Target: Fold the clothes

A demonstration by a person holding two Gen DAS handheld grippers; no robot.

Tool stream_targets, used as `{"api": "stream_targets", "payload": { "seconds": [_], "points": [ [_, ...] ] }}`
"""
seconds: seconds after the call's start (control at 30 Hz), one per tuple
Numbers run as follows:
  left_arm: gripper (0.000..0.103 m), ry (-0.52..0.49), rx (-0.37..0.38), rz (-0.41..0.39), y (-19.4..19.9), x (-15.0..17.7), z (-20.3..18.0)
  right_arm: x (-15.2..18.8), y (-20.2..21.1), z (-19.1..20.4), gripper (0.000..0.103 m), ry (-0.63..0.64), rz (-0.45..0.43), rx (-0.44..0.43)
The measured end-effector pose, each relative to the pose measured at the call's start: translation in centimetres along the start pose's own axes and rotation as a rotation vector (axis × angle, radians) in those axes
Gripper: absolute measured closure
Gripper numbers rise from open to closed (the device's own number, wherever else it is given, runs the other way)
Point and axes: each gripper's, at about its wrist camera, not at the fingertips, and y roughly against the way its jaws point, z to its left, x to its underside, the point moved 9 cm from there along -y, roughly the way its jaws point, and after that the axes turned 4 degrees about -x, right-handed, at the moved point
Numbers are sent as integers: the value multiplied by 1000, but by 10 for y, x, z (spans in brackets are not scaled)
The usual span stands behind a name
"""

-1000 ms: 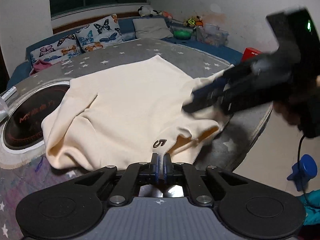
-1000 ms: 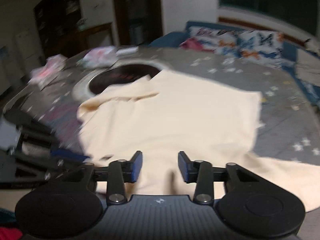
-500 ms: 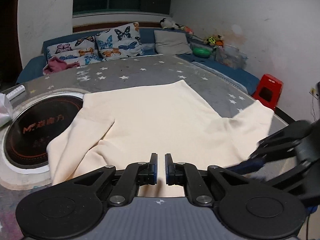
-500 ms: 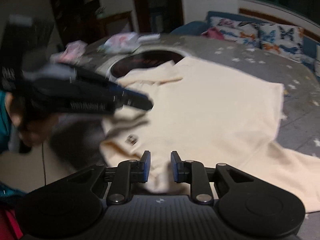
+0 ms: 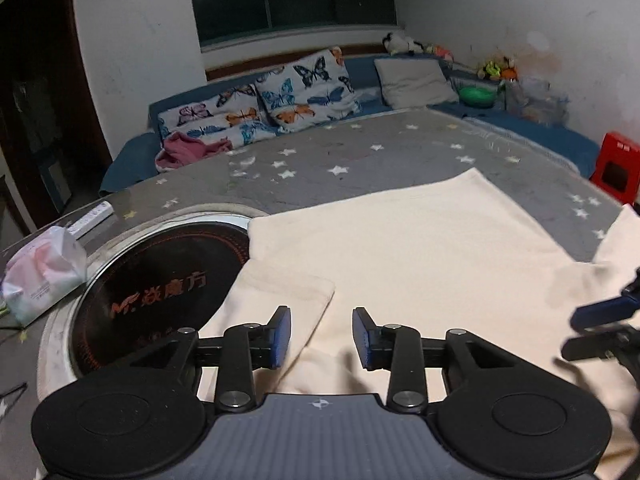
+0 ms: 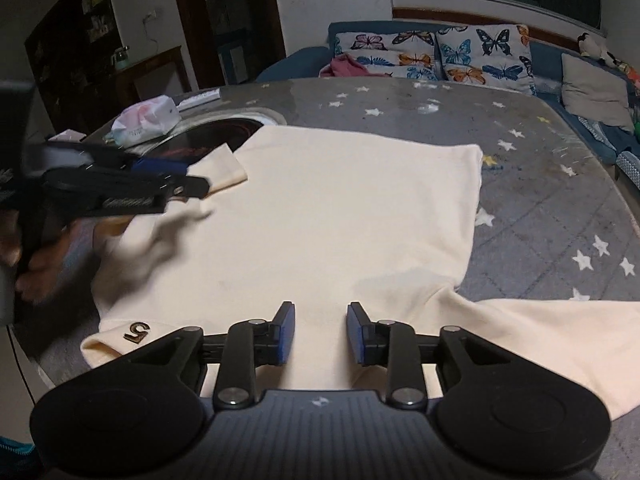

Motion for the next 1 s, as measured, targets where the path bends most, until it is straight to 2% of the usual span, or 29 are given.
{"api": "stream_targets", "payload": {
  "seconds": [0.2, 0.33, 0.53, 0.8, 0.9, 1.0],
  "points": [
    [66, 1, -18, 42, -29, 1, 1, 1, -4, 4, 67, 21, 4, 3],
    [95, 39, -5, 37, -31, 0, 10, 1, -4, 4, 67, 23, 7, 3],
    [99, 215, -37, -18, -4, -5, 68, 1, -4, 4, 67, 21, 6, 11],
    [99, 386, -202, -88, 53, 14, 168, 0, -6, 4, 67, 27, 3, 23],
    [99, 392, -186, -74, 61, 27, 173, 0, -6, 5, 65, 30, 3, 26],
    [97, 322, -124, -70, 60, 26, 144, 0, -6, 7, 61, 36, 4, 29]
  ]
}}
